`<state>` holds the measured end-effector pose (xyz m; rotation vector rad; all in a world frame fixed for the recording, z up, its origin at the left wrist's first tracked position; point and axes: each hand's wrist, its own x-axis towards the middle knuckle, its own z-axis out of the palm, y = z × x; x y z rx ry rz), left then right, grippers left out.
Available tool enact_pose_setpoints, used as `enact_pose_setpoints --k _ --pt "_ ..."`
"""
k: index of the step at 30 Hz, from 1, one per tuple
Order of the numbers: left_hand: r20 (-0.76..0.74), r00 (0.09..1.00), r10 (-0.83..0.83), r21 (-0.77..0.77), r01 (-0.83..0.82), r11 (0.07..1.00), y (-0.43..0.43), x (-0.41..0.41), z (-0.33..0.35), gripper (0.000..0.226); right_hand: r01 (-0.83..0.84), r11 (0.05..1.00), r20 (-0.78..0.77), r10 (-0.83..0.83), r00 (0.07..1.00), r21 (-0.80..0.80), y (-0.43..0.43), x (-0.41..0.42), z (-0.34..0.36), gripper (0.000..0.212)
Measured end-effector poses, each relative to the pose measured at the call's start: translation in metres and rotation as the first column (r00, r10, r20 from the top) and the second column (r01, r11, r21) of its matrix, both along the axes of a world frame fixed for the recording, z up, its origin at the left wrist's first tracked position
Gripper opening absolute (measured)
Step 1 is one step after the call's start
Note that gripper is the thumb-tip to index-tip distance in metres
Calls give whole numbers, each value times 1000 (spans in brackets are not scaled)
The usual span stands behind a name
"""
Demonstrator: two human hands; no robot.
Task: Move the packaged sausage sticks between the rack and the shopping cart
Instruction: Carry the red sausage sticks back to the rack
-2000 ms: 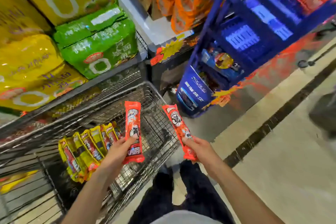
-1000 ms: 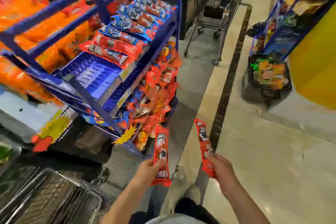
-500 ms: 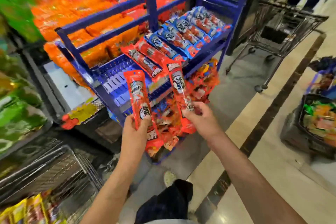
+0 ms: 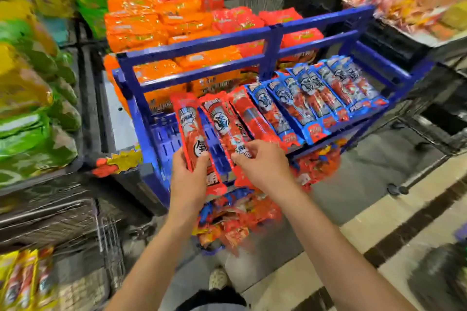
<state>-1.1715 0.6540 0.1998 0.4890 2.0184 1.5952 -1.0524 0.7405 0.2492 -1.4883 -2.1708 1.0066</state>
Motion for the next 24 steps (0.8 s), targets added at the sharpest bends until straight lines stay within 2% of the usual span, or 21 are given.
enact_pose_setpoints --k 4,9,14,17,24 --pt "-27 1000 11 -66 -13 998 13 -12 -3 32 -68 997 133 62 989 45 13 -28 -15 42" --pt "-53 998 23 -123 -29 992 23 -20 -8 47 -153 969 297 90 951 194 17 -49 -24 31" --pt "-25 999 36 -282 -41 959 31 -27 -9 61 -277 905 400 136 906 322 11 -56 -25 33" --pt "-124 991 46 -387 -91 918 28 -28 -11 63 -375 866 500 175 848 332 11 -59 -23 39" --pt "-242 969 59 -385 -152 910 28 -20 -6 61 -469 815 517 254 817 341 17 -58 -23 42"
